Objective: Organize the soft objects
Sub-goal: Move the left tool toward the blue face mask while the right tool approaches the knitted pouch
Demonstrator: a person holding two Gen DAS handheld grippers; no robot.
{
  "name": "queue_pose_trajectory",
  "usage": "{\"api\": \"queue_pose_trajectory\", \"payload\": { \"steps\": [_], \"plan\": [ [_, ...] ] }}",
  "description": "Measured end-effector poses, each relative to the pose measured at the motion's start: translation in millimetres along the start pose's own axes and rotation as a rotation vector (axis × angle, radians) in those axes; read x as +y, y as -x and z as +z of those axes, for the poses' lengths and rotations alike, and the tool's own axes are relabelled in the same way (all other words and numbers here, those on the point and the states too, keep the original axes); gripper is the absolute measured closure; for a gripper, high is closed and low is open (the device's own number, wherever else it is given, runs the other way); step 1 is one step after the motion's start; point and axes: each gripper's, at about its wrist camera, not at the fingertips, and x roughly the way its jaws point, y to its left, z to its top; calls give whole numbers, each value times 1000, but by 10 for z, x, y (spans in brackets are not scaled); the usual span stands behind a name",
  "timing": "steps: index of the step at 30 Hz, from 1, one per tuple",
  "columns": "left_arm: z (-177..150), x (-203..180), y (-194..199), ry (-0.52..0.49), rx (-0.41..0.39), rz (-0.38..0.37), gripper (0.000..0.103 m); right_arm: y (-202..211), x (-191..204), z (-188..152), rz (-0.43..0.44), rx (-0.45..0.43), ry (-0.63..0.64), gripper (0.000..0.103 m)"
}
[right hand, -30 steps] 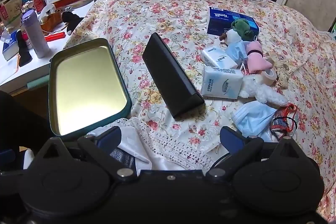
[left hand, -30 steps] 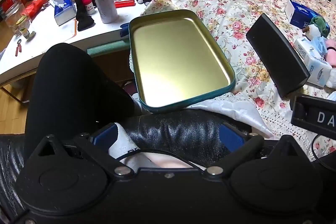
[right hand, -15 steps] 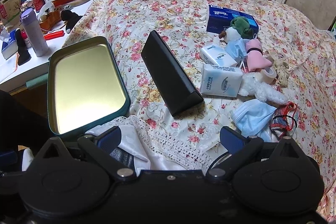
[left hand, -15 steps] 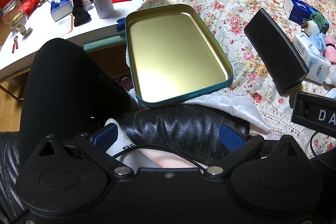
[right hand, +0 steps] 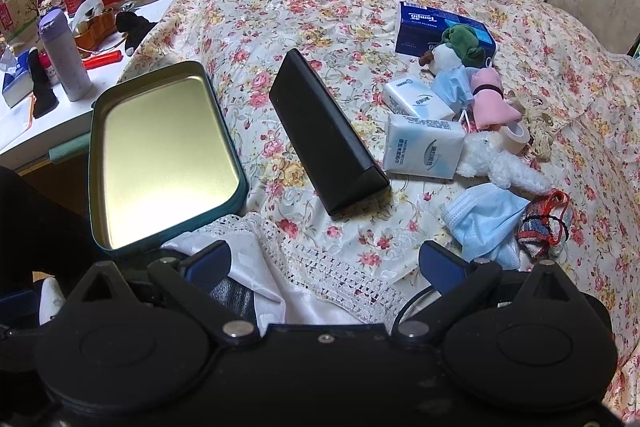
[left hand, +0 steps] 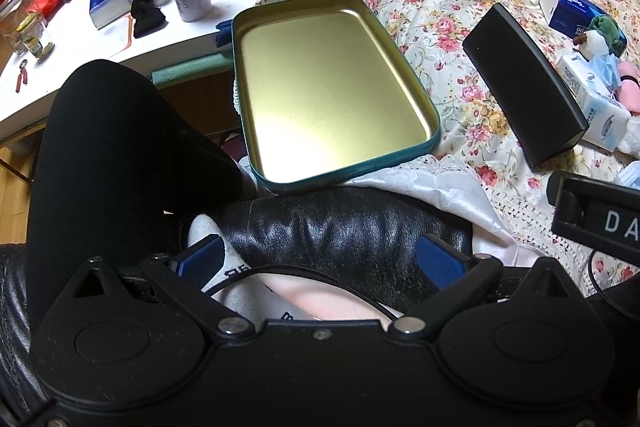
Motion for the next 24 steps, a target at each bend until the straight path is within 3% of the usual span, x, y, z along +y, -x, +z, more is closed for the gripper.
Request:
{"api": "queue_pose_trajectory", "payload": {
  "steps": [14,20,24],
  "plan": [
    [-40,-30,-98,-9,79,-82,3,-28,-23,16,1,16,-7,3],
    [-45,-19,-40,-5,44,-62,3,-47,-63,22,-2,21,-26,3],
    [-52,-5,-111,5,89,-78,3,-52,-77,29,-6,22,-30,3]
  ]
}}
